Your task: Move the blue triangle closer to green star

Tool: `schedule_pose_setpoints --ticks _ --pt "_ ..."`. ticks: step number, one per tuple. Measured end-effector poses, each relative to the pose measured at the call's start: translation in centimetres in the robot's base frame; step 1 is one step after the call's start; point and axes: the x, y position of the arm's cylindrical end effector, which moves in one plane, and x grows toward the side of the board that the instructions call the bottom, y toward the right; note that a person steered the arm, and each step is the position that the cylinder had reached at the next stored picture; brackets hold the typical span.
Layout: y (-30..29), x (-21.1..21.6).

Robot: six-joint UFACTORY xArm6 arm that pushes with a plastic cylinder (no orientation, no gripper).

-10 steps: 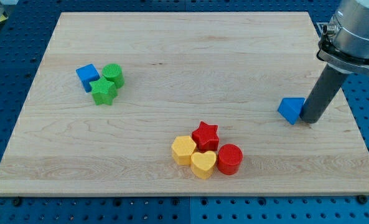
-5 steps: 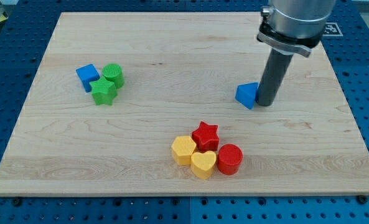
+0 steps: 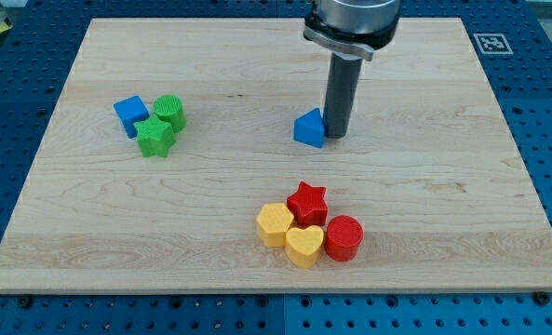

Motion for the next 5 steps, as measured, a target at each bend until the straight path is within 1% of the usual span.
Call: schedule_pose_setpoints --ticks 2,5 --pt "-5.0 -0.1" --pt "-11.0 -3.1"
